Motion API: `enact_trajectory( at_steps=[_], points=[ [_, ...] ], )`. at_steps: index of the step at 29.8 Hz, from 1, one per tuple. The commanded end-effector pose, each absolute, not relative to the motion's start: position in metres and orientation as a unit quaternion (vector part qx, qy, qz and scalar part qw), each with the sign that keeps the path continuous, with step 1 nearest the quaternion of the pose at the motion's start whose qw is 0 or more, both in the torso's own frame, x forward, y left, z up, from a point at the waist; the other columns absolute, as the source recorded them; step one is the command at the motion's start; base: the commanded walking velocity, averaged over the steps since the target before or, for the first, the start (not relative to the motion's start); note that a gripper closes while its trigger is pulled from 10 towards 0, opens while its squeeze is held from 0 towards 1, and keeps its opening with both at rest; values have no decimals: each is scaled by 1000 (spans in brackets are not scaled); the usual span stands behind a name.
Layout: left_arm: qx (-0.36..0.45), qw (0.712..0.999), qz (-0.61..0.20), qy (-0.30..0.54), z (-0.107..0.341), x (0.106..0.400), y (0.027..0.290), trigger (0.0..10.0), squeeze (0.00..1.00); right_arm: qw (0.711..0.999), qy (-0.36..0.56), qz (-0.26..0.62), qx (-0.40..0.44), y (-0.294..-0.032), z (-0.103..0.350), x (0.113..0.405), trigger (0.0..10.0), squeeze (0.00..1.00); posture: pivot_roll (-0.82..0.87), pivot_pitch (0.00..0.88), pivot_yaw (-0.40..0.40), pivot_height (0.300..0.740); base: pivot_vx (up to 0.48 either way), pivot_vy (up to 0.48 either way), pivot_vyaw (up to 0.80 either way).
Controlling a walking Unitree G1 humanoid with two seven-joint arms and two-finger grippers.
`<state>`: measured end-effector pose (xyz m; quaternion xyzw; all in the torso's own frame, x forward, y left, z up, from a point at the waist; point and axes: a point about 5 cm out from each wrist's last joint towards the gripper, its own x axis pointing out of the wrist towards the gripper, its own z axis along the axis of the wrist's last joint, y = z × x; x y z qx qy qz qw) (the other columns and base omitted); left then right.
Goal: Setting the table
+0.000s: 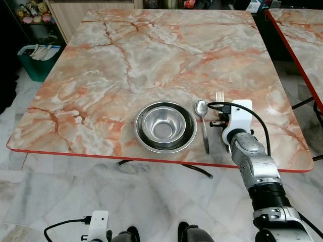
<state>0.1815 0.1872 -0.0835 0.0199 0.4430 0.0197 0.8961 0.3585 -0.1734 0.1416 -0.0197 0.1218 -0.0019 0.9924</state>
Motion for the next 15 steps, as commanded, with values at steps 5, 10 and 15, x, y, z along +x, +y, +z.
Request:
enact_trajectory(
  at_steps=[5, 10, 15],
  points=[
    [14, 871, 16, 491, -96, 157, 185, 10000, 0, 989, 148, 4, -22, -171, 130, 355, 10000, 0, -52, 247, 1, 740, 0, 0, 0],
    [13, 871, 16, 491, -96, 157, 186, 10000, 0, 989, 147, 4, -24, -171, 131, 355, 10000, 0, -51, 248, 1, 740, 0, 0, 0],
    [11, 871, 16, 492, -96, 157, 186, 10000, 0, 989, 148, 2, -24, -172, 131, 356, 10000, 0, -52, 248, 2, 740, 0, 0, 0]
  ],
)
